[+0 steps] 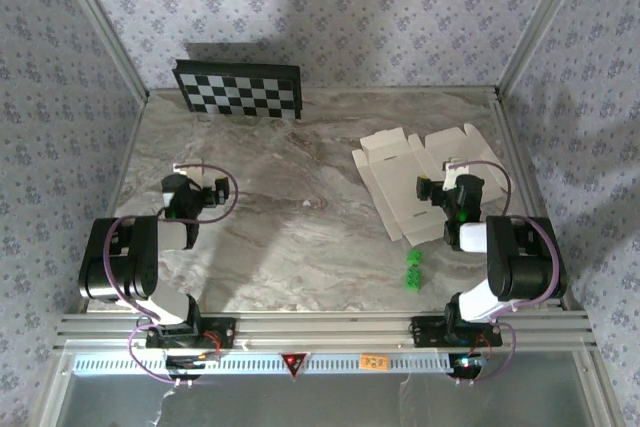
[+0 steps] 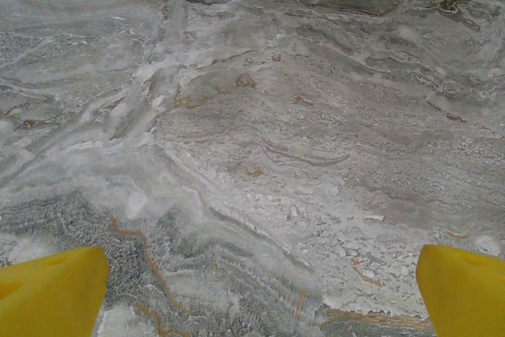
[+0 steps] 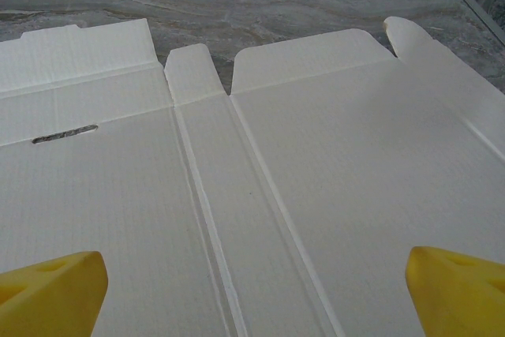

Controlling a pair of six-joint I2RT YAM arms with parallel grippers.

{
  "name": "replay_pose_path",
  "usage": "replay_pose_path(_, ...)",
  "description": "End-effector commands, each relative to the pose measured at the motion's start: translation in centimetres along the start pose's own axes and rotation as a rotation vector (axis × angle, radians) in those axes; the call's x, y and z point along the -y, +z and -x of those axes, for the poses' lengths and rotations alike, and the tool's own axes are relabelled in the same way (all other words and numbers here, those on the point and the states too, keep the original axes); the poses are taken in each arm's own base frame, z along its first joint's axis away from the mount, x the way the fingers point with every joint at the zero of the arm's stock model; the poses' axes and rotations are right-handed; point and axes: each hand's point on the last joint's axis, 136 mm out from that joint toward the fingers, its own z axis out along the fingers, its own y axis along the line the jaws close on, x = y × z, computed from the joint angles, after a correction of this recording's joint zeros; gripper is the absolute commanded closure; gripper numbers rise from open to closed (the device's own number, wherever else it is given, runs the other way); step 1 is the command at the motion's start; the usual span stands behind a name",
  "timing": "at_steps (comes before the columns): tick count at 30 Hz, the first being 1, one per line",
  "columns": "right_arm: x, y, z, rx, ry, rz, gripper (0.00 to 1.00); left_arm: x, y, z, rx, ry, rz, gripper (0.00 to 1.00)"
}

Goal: Fold the paper box

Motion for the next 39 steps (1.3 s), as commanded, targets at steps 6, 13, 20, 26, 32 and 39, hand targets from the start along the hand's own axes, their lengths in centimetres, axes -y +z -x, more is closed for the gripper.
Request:
replay_pose_path(6,0.2,0.4,1.1,0.030,0.009,-0.013,0.01,-0.3,0.3,1.7,0.051,-0.014,0.012,0.00)
replay_pose_path(13,0.1,0.4,1.1,0.031,0.011,-0.012,0.01,-0.3,0.3,1.7,0.049,-0.015,0.011,0.00)
replay_pose_path(20,0.7,0.1,2.8,0.014,0.007,-0.060,0.01,-0.7,0.1,2.5,0.045,-0.021,0.041,0.00)
replay_pose_path(26,0.0,-0.9,4.1,-0.092,0.035,-0.044,0.01,-2.5,-1.0,3.6,-0.018,-0.068,0.171,0.00)
replay_pose_path(32,-2.5,-2.0,3.7,-0.260,0.087,0.017,0.01,-2.7,-2.8,4.4,-0.079,-0.170,0.203,0.00)
replay_pose_path(39,-5.8,-2.9,2.4,-0.437,0.234,0.139,0.01,1.9,-3.6,6.1,-0.138,-0.255,-0.013,0.01)
